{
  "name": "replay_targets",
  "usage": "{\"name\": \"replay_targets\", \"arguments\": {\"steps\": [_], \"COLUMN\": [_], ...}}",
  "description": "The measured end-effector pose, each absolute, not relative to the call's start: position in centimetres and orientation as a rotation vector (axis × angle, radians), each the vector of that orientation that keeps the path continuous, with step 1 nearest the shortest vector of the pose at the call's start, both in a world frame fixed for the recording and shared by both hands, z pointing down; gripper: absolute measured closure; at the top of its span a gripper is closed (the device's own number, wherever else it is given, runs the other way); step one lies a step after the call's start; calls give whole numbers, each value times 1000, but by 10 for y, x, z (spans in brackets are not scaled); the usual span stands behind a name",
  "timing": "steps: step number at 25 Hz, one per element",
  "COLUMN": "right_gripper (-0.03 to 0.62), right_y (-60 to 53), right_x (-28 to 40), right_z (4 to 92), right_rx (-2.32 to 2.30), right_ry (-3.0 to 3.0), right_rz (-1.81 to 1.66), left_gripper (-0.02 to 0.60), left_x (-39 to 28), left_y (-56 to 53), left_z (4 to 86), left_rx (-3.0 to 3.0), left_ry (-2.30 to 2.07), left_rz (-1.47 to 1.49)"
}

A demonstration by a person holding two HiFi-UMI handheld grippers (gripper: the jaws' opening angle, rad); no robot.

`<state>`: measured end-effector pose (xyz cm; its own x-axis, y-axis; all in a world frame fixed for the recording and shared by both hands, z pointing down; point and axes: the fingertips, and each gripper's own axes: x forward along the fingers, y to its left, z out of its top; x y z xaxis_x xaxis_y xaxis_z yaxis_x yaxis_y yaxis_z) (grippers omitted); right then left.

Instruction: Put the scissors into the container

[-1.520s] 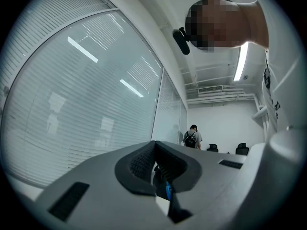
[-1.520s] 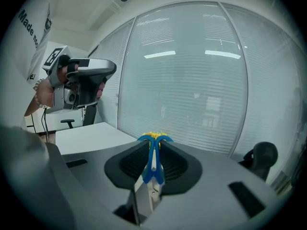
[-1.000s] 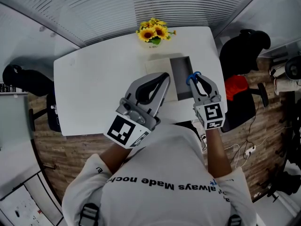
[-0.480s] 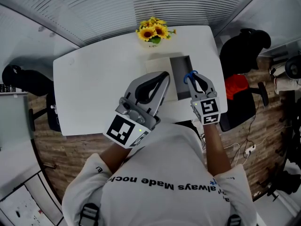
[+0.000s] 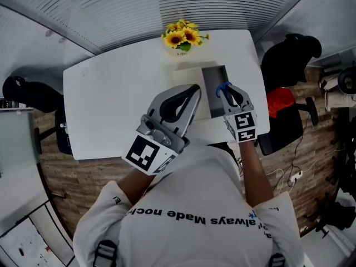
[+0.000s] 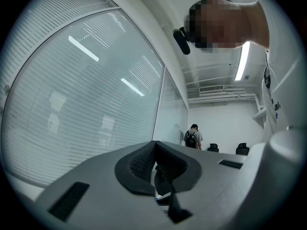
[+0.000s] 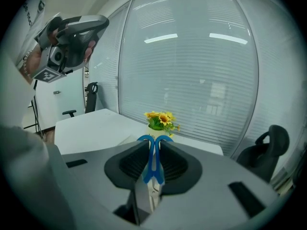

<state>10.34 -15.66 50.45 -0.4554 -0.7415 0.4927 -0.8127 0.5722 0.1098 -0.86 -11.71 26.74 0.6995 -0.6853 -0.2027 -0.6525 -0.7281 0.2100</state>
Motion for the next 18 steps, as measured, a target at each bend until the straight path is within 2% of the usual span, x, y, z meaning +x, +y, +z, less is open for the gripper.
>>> {"name": "replay_targets", "arguments": {"steps": [18], "right_gripper": [514], "right_y": [-167], "right_x": [107], "right_z": [552], "right_rx": [1214], "right_ry": [-2260], "right_rz": [278], "left_gripper": [561], "left_x": [-9], "left_y": [-122], "left_z": [268], "left_rx": [2783], "left_ry": [-1096], "left_rz": [-401]}}
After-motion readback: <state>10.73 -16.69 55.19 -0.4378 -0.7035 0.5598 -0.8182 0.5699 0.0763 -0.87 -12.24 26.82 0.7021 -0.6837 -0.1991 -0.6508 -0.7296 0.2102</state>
